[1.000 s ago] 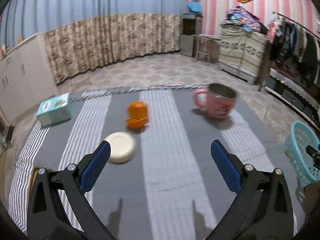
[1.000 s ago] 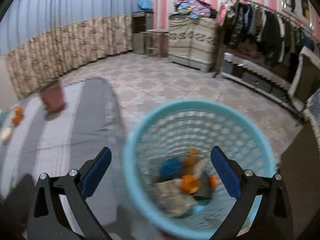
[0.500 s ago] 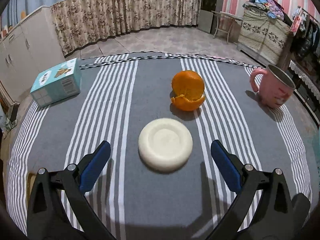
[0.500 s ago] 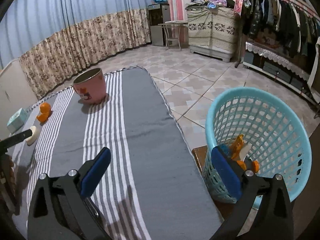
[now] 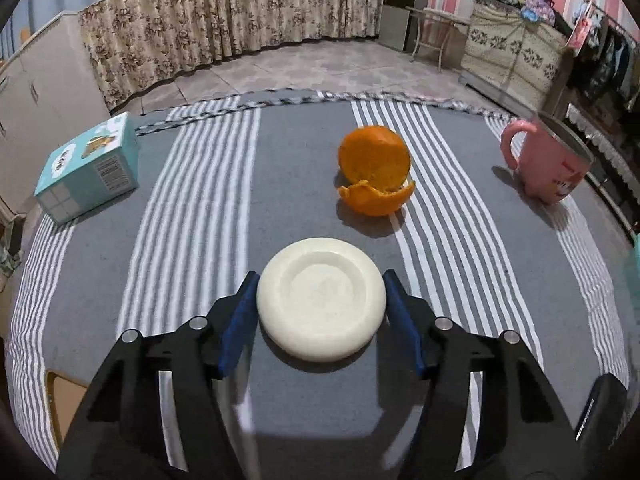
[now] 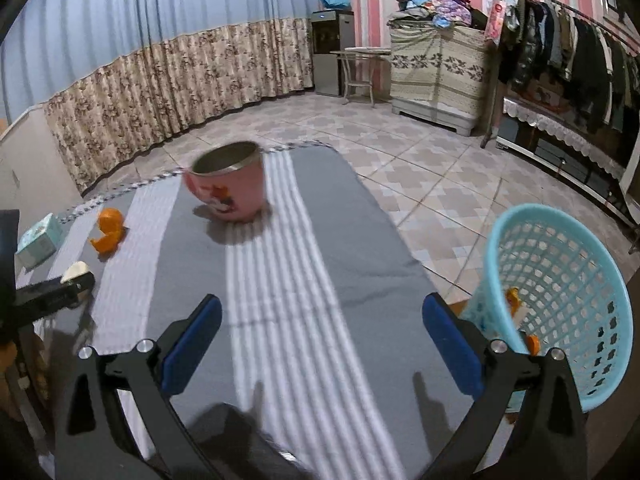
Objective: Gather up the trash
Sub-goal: 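Grasp the white round lid with the left tool and lift it, then grasp the whole orange with the right tool while the left tool holds the lid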
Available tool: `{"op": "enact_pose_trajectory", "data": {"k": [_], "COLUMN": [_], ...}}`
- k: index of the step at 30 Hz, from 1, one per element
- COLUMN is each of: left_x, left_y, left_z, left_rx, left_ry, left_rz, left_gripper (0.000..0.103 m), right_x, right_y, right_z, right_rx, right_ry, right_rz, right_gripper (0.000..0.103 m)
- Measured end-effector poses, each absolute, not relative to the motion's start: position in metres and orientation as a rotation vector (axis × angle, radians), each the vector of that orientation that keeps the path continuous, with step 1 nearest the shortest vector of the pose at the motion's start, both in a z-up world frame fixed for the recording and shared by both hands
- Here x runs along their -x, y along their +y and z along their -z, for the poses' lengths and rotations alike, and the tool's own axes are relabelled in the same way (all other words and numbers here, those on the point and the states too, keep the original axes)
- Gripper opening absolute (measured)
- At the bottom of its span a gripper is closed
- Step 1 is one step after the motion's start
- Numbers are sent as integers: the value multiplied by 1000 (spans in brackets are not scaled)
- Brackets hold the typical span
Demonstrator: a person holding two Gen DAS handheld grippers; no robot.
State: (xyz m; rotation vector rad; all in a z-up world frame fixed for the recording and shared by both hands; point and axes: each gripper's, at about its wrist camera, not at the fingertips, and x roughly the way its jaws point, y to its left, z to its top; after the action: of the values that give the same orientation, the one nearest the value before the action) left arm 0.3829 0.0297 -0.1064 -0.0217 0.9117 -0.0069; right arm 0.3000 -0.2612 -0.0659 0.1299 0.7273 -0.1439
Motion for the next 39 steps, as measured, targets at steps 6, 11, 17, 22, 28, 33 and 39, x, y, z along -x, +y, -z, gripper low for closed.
{"op": "enact_pose_trajectory", "data": {"k": [6, 11, 17, 22, 28, 33, 39], "left_x": [-353, -343, -345, -348, -352, -351, -349], "left_y": [74, 128, 174, 176, 170, 172, 176], "left_z": [79, 71, 80, 80, 86, 87, 90], "left_rx": [-26, -9, 142, 130, 124, 130, 142], "left_ry": [807, 749, 732, 708, 726, 725, 725], "left_rz": [-83, -171, -216, -211, -192, -195, -196], "left_gripper": [61, 61, 61, 61, 61, 61, 61], "right_x": [-316, -334, -367, -397, -433, -451, -465], "right_y": [-206, -152, -94, -67, -51, -45, -32], "right_z": [58, 57, 67, 84, 104, 105, 101], "right_rx": [-54, 10, 111, 237, 292, 297, 275], "right_ry": [729, 735, 772, 804, 875, 870, 866], "right_rz": [74, -6, -81, -102, -123, -169, -252], "right_gripper": [98, 98, 98, 98, 98, 97, 75]}}
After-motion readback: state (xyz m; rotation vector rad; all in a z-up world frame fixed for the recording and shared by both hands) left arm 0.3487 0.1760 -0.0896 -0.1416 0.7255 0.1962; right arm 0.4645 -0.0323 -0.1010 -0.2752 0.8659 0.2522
